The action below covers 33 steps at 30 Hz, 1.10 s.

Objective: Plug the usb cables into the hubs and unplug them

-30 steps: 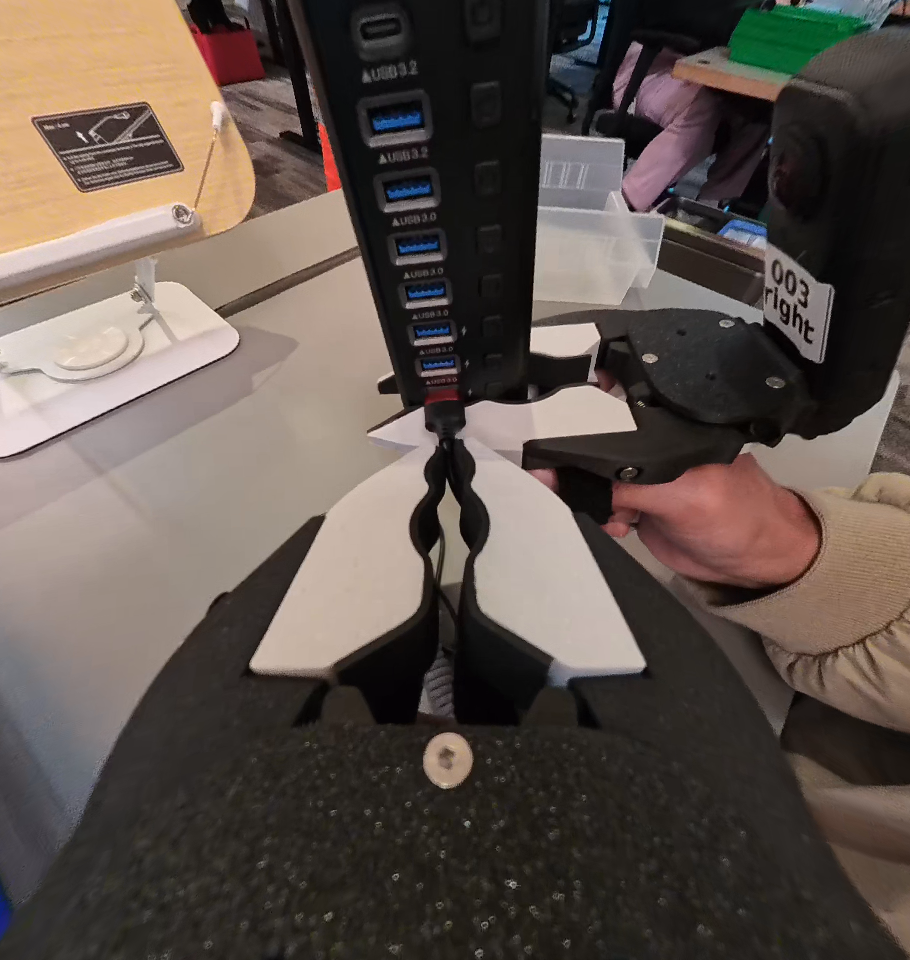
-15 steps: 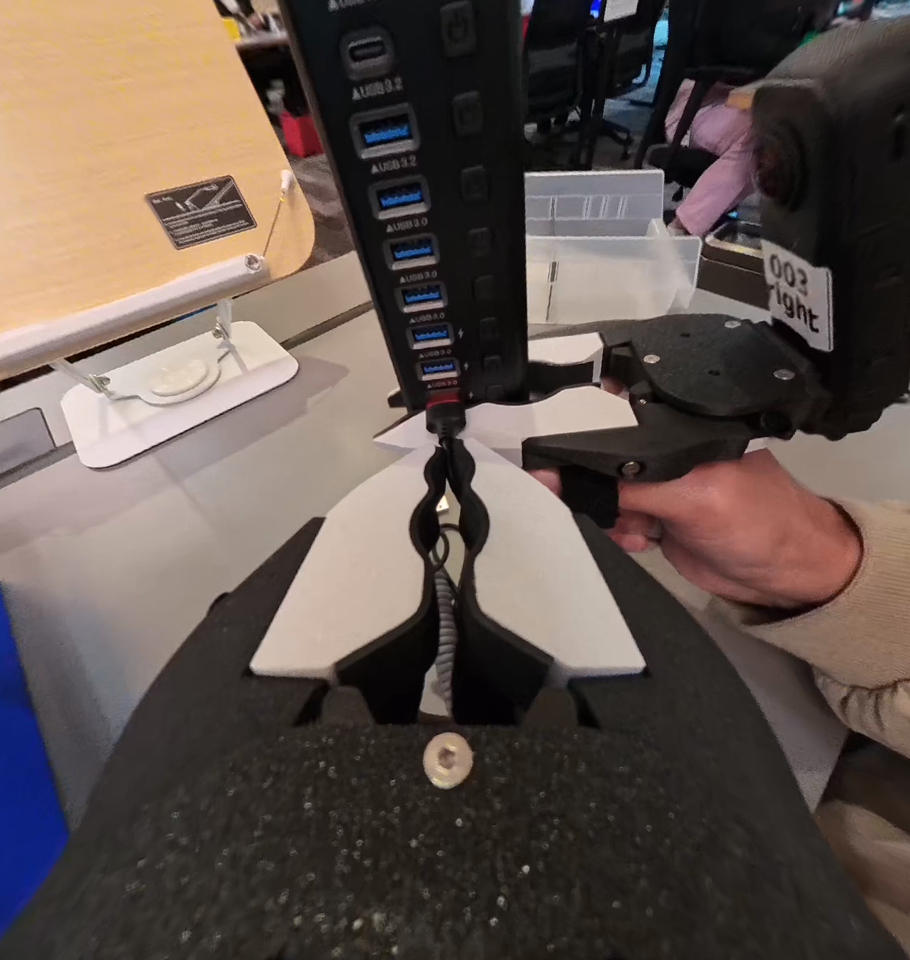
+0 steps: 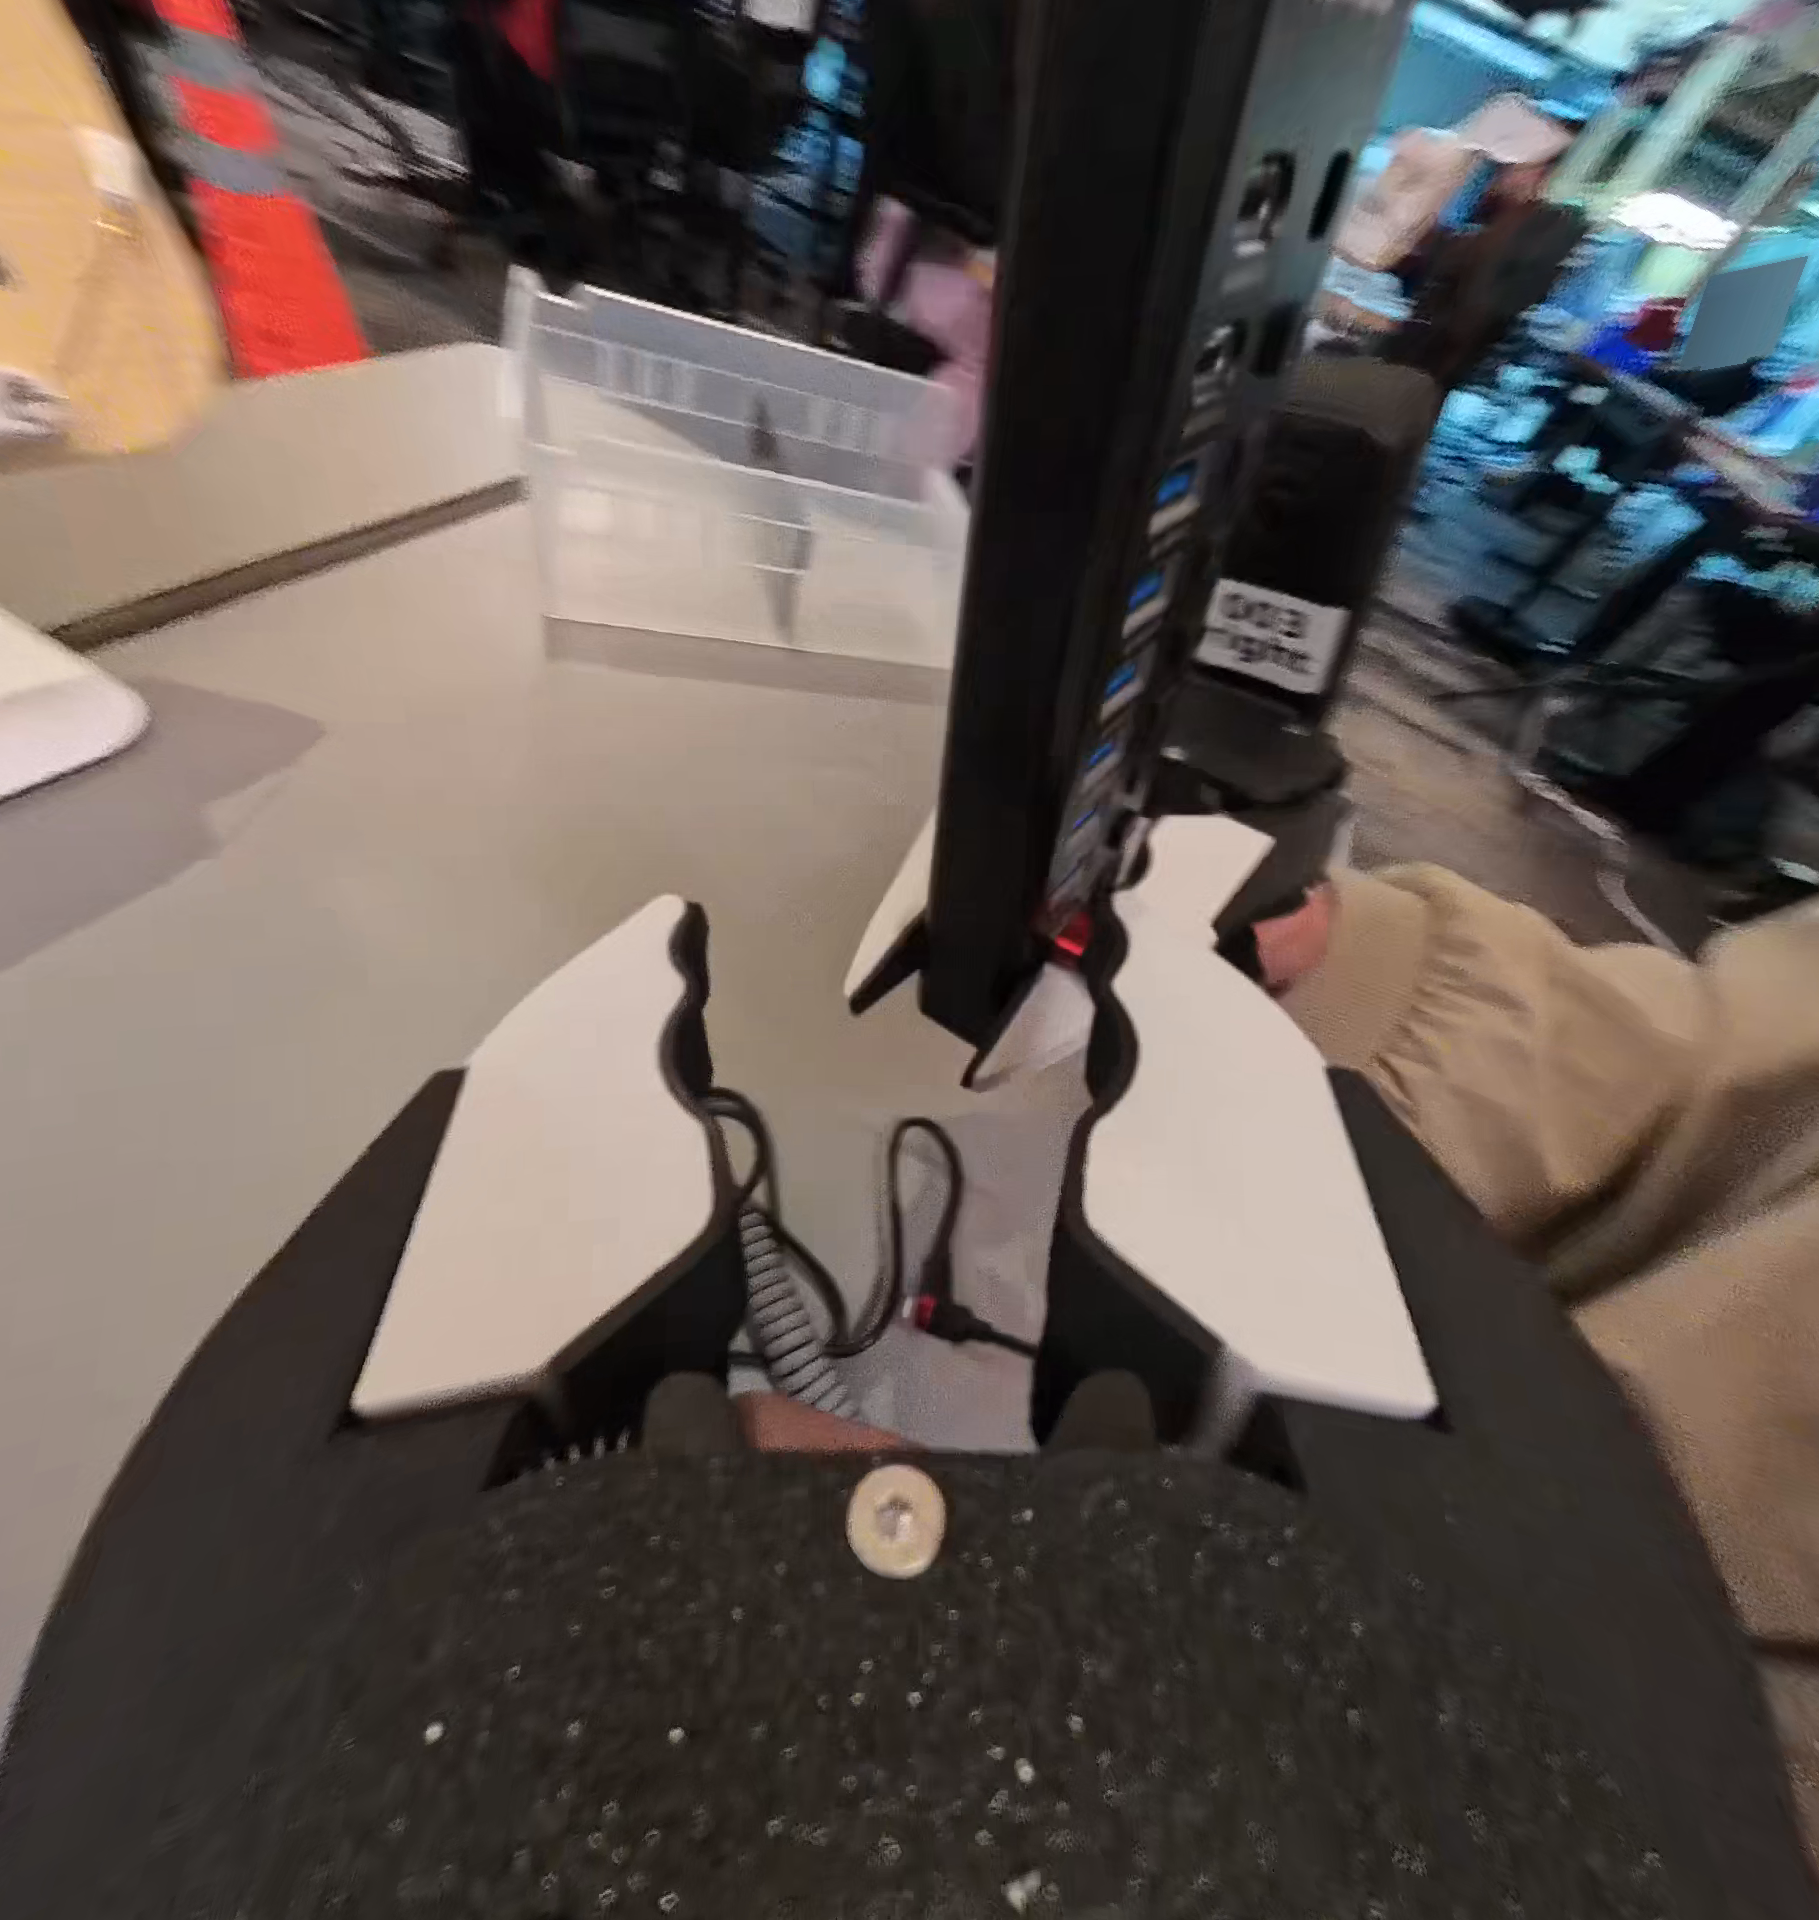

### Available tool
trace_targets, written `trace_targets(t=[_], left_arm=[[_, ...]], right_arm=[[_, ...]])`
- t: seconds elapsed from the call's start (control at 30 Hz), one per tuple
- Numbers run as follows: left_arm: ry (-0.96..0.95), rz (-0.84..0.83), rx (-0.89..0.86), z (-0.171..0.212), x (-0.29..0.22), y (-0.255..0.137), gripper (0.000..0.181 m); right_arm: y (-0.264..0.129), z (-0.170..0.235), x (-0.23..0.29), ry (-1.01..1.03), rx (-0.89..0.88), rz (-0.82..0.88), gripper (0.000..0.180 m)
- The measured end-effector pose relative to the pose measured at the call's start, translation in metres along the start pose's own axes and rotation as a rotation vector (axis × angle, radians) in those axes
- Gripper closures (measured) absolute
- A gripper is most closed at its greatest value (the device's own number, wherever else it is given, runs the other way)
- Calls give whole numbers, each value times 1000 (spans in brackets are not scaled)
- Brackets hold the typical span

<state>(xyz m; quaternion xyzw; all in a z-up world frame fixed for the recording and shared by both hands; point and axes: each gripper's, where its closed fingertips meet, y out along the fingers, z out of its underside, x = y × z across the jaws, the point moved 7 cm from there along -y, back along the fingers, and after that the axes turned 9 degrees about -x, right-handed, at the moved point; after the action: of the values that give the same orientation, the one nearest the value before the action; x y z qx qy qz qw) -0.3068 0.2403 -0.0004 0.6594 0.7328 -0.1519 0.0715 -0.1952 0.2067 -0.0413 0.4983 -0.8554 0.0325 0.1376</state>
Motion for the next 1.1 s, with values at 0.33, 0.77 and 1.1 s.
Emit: trace_targets(t=[0.33,0.77,1.1], left_arm=[[-75,218,-9,12,-10,15,150],[-248,-241,-187,17,46,0,151],[-29,-315,-79,15,38,5,149]], right_arm=[[9,24,16,108,166,-177,144],[26,14,11,-335,75,377,139],[29,16,17,-477,98,464,166]])
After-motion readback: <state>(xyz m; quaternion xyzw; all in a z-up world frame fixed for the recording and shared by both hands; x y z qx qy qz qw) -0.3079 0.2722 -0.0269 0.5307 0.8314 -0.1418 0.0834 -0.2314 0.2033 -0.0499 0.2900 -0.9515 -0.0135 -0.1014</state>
